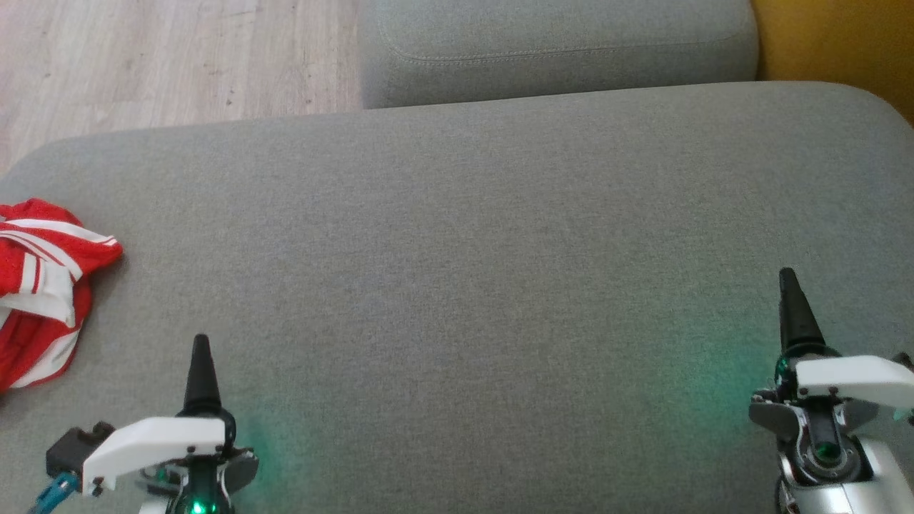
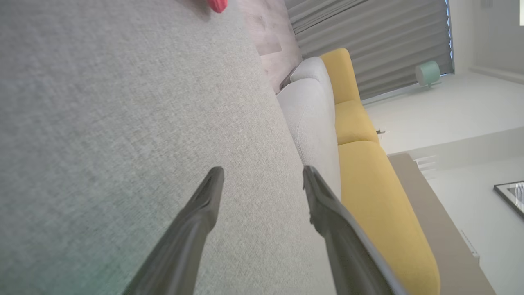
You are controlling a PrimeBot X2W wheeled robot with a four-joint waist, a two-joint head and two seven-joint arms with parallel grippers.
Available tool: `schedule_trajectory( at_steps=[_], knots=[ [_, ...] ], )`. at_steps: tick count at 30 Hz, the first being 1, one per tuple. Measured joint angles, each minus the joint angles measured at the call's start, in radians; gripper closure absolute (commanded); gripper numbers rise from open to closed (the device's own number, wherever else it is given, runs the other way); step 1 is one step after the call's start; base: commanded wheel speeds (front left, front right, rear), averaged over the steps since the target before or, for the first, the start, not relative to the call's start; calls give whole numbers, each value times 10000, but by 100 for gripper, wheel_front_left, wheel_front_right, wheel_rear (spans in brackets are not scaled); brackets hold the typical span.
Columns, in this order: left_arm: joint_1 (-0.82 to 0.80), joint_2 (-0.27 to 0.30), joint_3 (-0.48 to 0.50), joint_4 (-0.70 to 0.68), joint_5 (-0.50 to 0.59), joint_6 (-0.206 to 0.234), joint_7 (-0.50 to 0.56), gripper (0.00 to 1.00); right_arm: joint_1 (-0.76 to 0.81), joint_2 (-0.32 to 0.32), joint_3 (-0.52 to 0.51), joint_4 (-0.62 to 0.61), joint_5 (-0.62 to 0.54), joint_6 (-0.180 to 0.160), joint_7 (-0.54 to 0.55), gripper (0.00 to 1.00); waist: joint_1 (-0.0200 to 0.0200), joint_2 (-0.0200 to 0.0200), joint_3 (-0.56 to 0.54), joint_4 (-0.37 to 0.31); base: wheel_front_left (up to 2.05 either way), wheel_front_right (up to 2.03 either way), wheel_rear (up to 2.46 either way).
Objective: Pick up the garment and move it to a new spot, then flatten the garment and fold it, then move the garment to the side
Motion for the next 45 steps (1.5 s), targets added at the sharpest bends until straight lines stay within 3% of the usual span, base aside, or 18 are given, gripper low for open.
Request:
schedule_trajectory(
  at_steps=[45],
  knots=[
    [-1565, 545, -1290, 1266, 5578, 644, -1317, 0, -2011, -863, 1070, 1475, -5628, 0, -1260, 0, 0, 0, 471, -232, 0, 0, 0]
  ],
)
